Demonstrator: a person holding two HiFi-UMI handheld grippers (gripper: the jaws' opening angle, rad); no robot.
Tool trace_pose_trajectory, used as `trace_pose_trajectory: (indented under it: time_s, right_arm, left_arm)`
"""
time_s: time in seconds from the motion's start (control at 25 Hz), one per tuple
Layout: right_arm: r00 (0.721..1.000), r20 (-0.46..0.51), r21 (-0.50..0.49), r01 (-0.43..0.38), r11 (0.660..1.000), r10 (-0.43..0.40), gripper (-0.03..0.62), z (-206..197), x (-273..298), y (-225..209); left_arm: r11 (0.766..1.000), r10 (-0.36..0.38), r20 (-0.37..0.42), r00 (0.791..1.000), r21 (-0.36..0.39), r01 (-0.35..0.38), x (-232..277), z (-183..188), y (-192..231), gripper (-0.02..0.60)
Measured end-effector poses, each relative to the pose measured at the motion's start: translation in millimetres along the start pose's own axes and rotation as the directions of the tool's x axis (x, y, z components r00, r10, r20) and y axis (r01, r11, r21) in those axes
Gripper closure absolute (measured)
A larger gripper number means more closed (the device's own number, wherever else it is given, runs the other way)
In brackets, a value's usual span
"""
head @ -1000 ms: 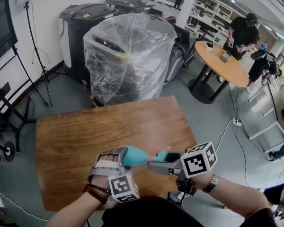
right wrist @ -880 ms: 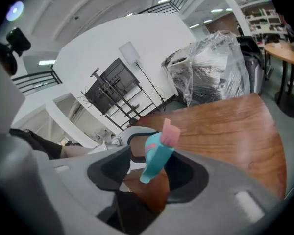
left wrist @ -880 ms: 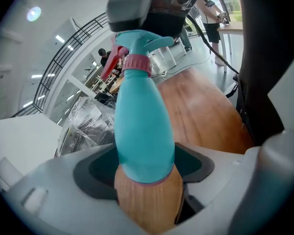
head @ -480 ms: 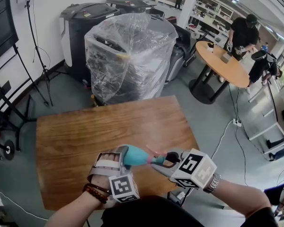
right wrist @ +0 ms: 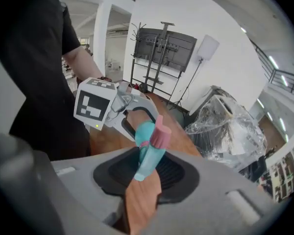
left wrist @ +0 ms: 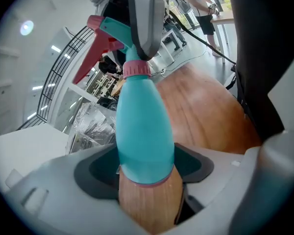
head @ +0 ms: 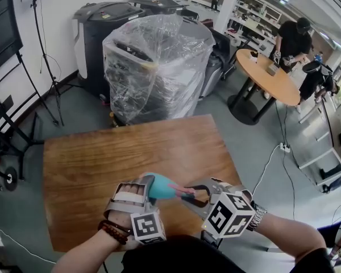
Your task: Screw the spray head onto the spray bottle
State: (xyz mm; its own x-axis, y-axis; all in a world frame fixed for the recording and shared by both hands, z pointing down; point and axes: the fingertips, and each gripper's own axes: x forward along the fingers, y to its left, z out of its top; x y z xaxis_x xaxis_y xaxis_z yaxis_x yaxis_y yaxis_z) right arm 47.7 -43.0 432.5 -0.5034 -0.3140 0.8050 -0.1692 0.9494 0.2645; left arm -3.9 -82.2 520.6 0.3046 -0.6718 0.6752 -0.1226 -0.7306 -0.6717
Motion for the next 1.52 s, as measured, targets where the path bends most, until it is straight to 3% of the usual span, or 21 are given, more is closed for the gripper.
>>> trace_pose_trajectory:
  time_s: [0.08,0.16,0.2,0.24,0.28,0.32,0.4,0.44,0.48,0.56,0.6,0.72,0.88,1.0,1.08,1.16,1.28,1.36,1.4,1.44,1.52]
  right_arm:
    - [1.000,0.016,0.020,-0.002,1.000,0.002,0.497,-1,0,-1]
    - [0.997,0.071,0.236,-0.056,0.970,0.040,0.499,2,-3,-8]
    - [0.992,0.116,0.386,-0.096,0.918,0.055,0.499,3,-5,-14]
    - [0.984,0.171,0.533,-0.142,0.834,0.059,0.499,3,-4,-18]
    - [0.972,0.227,0.667,-0.195,0.720,0.053,0.499,0,-2,-22]
    - [0.960,0.278,0.780,-0.251,0.573,0.040,0.499,-4,0,-25]
    - [0.930,0.367,0.903,-0.357,0.239,0.005,0.497,-13,6,-27]
    - [0.919,0.395,0.913,-0.391,0.116,-0.010,0.497,-16,9,-27]
    - [0.912,0.409,0.912,-0.407,0.046,-0.020,0.497,-18,11,-26]
    - [0.909,0.417,0.909,-0.417,0.006,-0.022,0.495,-19,13,-24]
    - [0.906,0.424,0.906,-0.424,0.006,-0.016,0.494,-17,13,-24]
    - [0.891,0.455,0.890,-0.455,0.025,0.004,0.412,-12,9,-22]
    - [0.901,0.434,0.899,-0.434,0.058,0.020,0.376,-18,0,-19]
    - [0.863,0.503,0.861,-0.505,0.070,0.037,0.370,-5,-6,-13]
    - [0.853,0.519,0.849,-0.522,0.082,0.049,0.370,-2,-8,-9]
    - [0.860,0.505,0.853,-0.510,0.111,0.076,0.370,-3,-8,-6]
    - [0.860,0.489,0.843,-0.509,0.172,0.147,0.370,-3,-14,3]
    - [0.860,0.469,0.821,-0.508,0.259,0.200,0.370,-3,-22,11]
    - [0.865,0.451,0.800,-0.501,0.330,0.218,0.371,-2,-27,14]
    - [0.878,0.423,0.766,-0.479,0.429,0.224,0.372,0,-33,15]
    - [0.922,0.344,0.637,-0.367,0.678,0.176,0.376,7,-44,7]
  left_arm:
    - [1.000,0.005,0.009,1.000,-0.011,-0.005,-2,1,2,0.209]
    - [0.999,0.022,0.016,1.000,-0.030,-0.021,-3,2,6,0.210]
    - [0.999,0.029,0.015,0.999,-0.038,-0.028,-3,2,7,0.210]
    - [0.998,0.033,0.012,0.999,-0.044,-0.033,-3,2,8,0.212]
    - [0.998,0.037,0.007,0.999,-0.050,-0.036,-3,2,10,0.212]
    - [0.998,0.040,-0.001,0.999,-0.051,-0.040,-4,2,11,0.212]
    - [0.998,0.052,-0.023,0.998,-0.032,-0.053,-1,0,11,0.212]
    - [0.998,0.058,-0.032,0.998,-0.019,-0.059,2,-2,10,0.210]
    - [0.998,0.056,-0.038,0.998,-0.013,-0.057,4,-3,7,0.212]
    - [0.999,0.033,-0.037,0.999,-0.025,-0.034,8,-5,1,0.210]
    - [0.999,0.023,-0.034,0.999,-0.031,-0.024,10,-6,-2,0.210]
    - [0.997,-0.008,-0.006,1.000,-0.075,0.008,12,-6,-9,0.209]
    - [0.986,-0.039,0.044,0.998,-0.163,0.046,9,-3,-7,0.209]
    - [0.976,-0.052,0.062,0.997,-0.210,0.064,9,-7,-4,0.209]
    - [0.975,-0.055,0.066,0.996,-0.209,0.068,9,-9,-4,0.209]
    - [0.976,-0.055,0.072,0.996,-0.207,0.069,9,-7,-6,0.209]
    - [0.958,-0.069,0.107,0.992,-0.270,0.095,9,-5,-6,0.209]
    - [0.943,-0.073,0.125,0.989,-0.313,0.109,7,-6,-4,0.209]
    - [0.938,-0.073,0.132,0.989,-0.327,0.113,7,-7,-2,0.209]
    - [0.934,-0.073,0.138,0.988,-0.339,0.117,6,-8,0,0.209]
    - [0.928,-0.074,0.145,0.987,-0.353,0.121,5,-9,2,0.207]
